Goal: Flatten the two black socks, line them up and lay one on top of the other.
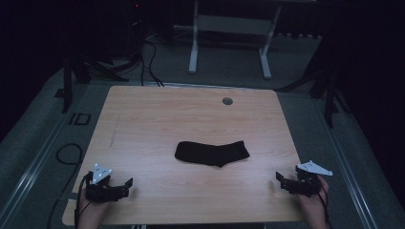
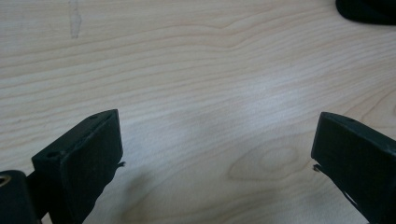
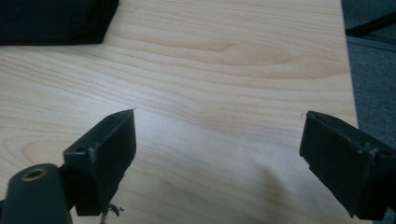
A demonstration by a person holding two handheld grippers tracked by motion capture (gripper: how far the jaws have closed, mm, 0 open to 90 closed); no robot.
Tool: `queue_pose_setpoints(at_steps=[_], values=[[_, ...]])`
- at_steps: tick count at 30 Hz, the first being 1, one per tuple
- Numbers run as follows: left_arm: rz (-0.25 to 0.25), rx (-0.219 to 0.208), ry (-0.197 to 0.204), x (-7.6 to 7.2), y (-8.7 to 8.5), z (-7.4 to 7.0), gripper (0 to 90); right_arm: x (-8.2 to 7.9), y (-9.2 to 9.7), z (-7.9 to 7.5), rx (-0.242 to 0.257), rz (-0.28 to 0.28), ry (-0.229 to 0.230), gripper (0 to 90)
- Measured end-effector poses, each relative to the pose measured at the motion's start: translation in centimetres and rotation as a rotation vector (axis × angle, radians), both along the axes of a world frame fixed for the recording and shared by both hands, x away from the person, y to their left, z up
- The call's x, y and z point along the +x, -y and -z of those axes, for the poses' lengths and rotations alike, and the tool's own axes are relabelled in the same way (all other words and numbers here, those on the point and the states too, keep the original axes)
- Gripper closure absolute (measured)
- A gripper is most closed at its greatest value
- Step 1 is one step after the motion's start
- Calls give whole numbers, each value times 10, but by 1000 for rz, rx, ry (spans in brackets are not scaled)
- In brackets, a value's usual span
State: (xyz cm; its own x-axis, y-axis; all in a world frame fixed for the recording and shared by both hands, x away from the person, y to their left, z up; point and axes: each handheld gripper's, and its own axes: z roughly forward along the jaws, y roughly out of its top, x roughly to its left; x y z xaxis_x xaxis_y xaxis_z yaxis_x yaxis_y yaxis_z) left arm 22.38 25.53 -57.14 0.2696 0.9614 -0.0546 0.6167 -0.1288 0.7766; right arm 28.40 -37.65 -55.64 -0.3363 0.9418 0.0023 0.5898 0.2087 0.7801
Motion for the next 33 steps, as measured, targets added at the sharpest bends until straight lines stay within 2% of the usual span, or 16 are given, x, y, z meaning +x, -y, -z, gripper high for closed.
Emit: queue_pose_setpoints(at_steps=[11, 15, 18, 23, 28, 33], values=[[-56, -11, 48, -16, -10, -3, 23, -16, 8, 2, 17, 35, 26, 108], [-85, 10, 43, -22, -13, -1, 23, -21, 11, 2, 25, 54, 46, 108], [-121, 28, 51, -26, -17, 0, 23, -22, 12, 5, 7, 76, 53, 108], [-153, 43, 67, -29, -21, 0, 23, -20, 12, 6, -7, 95, 69, 108], [-162, 64, 77, -29, -20, -1, 23, -17, 11, 6, -7, 95, 82, 108], [-153, 63, 65, -28, -19, 0, 23, -16, 9, 7, -13, 87, 78, 109]])
